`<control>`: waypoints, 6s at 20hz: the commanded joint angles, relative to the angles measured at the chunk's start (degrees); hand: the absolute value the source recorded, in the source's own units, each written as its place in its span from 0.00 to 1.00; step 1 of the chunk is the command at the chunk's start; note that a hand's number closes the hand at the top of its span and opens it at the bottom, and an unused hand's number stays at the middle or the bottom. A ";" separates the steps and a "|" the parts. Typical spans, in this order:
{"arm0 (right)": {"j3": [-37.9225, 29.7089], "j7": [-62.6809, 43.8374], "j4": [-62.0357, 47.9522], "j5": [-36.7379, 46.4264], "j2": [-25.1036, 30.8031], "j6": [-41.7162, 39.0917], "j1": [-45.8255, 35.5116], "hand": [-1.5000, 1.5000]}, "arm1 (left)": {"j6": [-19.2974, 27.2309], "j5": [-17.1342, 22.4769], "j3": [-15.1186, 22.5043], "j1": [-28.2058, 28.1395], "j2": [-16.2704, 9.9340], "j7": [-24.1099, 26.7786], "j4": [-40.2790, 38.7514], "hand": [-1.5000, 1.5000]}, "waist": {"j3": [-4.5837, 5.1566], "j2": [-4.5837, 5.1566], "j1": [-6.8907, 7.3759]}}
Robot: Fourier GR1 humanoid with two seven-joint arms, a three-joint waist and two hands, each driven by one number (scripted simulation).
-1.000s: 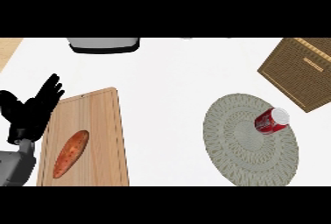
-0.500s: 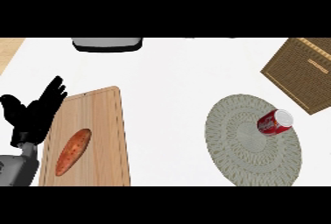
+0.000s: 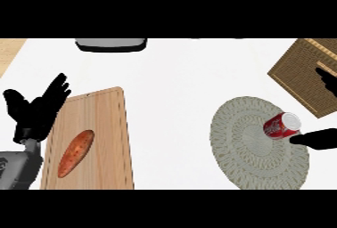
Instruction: Pick the can from the placemat and place it in the basket
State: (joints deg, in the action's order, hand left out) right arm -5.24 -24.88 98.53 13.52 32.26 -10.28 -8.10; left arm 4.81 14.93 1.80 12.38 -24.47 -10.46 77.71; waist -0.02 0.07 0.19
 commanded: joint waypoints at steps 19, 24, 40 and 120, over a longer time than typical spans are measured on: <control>-3.90 8.76 -8.31 7.82 -3.82 -8.77 2.40 0.00 | -2.38 -7.40 -4.88 -1.15 5.39 -3.61 4.40 0.50 | 0.02 -0.12 -0.34; -1.89 10.32 -11.37 9.55 -7.21 -8.43 -1.74 0.00 | -4.33 -7.19 -6.95 0.89 5.10 -4.62 2.41 0.50 | 0.02 -0.07 -0.17; -0.37 8.70 -10.19 20.23 -11.76 -7.27 0.67 0.00 | -7.50 -10.77 -8.94 -1.71 8.33 -1.37 2.55 0.50 | 0.03 -0.10 -0.22; -3.34 -25.83 -67.79 50.32 -6.08 46.20 -61.41 1.00 | -8.49 -11.85 -11.23 -0.17 9.79 -3.45 3.33 0.50 | 0.01 0.02 0.13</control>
State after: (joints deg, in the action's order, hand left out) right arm -6.84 -54.11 29.07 66.06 24.47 33.87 -73.63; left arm -3.91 3.06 -9.32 11.67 -14.77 -13.19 80.39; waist 0.01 0.09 0.30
